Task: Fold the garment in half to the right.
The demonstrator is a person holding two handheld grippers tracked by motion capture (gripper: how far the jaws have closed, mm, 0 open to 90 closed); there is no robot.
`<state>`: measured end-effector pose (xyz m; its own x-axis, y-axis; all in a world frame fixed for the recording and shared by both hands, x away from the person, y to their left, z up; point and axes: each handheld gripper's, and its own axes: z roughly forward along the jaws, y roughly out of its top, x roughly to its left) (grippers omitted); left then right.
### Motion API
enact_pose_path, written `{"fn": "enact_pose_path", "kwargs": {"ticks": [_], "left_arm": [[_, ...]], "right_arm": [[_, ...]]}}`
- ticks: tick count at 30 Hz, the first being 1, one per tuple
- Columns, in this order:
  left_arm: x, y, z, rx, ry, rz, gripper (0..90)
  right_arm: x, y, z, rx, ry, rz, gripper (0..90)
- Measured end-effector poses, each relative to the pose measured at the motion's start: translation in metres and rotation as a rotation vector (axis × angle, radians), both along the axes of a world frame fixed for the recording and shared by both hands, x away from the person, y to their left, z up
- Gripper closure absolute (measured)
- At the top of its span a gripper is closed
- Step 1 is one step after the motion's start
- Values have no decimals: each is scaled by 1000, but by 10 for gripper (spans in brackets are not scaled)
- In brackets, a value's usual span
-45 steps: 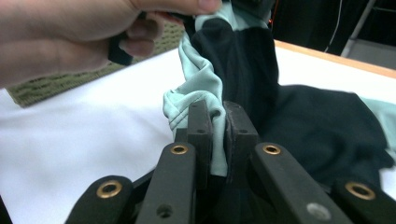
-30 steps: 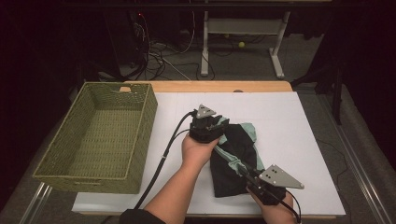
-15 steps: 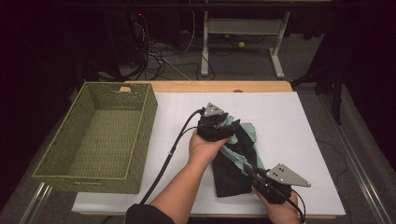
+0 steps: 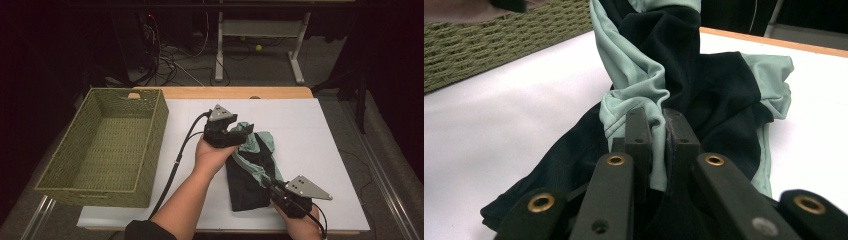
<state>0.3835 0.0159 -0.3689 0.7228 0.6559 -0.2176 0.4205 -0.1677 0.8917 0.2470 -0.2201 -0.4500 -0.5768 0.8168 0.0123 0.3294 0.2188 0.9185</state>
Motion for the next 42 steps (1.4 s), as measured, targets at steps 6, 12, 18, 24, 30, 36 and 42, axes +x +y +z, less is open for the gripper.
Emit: {"fn": "enact_pose_path", "kwargs": {"ticks": [6, 12, 18, 24, 30, 36, 42], "left_arm": [[-9, 10, -1, 10, -14, -9, 297], [-17, 22, -14, 12, 16, -20, 305], [-22, 20, -30, 29, 47, -39, 503], [-17, 6, -33, 38, 50, -34, 690], [-12, -16, -27, 73, 35, -51, 755], [-1, -41, -25, 105, 50, -73, 757], [9, -65, -29, 136, 65, -85, 753]], "right_arm": [[0, 0, 0, -4, -1, 1, 831], [-1, 1, 0, -5, 1, -1, 831], [-1, 1, -1, -8, 1, 1, 831], [-1, -2, -2, -1, 8, -5, 830], [-1, -8, -3, 7, 22, -9, 828], [-3, -15, -5, 25, 46, -7, 817], [-4, -22, -8, 30, 74, -12, 791]]}}
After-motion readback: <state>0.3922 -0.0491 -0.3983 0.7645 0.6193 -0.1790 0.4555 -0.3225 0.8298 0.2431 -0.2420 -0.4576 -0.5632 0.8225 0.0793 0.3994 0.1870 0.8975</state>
